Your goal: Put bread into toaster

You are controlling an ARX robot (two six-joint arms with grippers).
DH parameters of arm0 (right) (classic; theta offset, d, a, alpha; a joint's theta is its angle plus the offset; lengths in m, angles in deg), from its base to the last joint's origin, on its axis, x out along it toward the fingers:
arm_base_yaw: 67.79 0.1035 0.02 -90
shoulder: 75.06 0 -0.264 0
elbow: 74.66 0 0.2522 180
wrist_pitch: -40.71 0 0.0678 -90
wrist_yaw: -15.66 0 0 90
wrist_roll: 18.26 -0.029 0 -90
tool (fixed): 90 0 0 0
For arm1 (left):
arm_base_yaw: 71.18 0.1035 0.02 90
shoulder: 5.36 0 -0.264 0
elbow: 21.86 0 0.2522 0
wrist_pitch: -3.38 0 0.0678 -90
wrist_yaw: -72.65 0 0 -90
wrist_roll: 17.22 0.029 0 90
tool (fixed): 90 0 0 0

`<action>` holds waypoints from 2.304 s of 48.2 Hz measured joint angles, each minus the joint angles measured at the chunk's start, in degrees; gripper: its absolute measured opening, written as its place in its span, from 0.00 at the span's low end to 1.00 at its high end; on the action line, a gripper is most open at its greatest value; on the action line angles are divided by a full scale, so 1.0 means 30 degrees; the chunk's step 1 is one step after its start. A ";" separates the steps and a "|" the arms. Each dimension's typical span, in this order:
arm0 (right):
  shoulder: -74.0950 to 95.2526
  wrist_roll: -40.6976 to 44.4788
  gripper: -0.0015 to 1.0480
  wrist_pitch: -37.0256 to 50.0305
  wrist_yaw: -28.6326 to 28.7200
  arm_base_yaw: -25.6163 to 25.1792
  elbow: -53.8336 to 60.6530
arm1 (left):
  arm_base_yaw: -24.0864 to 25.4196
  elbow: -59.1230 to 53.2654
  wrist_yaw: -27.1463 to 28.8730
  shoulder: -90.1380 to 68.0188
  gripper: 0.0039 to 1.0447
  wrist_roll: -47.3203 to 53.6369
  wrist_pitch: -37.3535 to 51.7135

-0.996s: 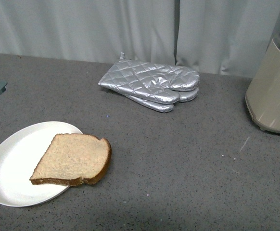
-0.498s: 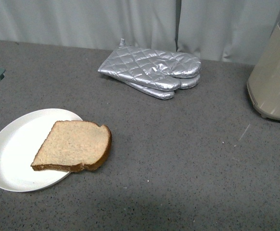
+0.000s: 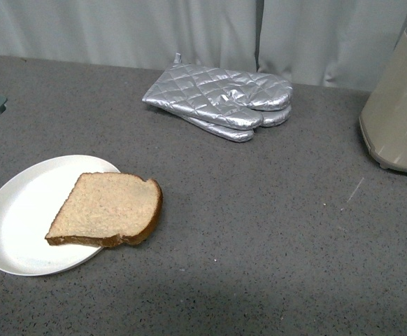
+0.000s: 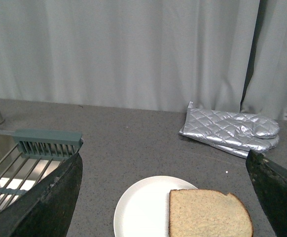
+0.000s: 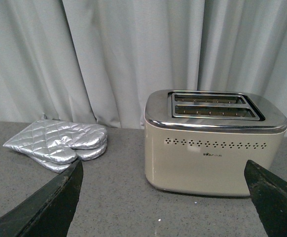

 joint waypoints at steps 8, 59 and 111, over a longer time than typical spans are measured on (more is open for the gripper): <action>0.0000 0.0000 0.91 0.0000 0.0000 0.0000 0.0000 | 0.0000 0.0000 0.0000 0.0000 0.94 0.0000 0.0000; -0.0015 0.0007 0.91 0.0007 0.0007 -0.0015 0.0000 | 0.7104 0.3366 -1.4171 -1.5511 0.94 -1.8680 0.7715; -0.0015 0.0007 0.91 0.0000 0.0007 -0.0015 0.0000 | 0.3249 1.1183 -1.2422 -3.5248 0.94 -0.9945 0.9690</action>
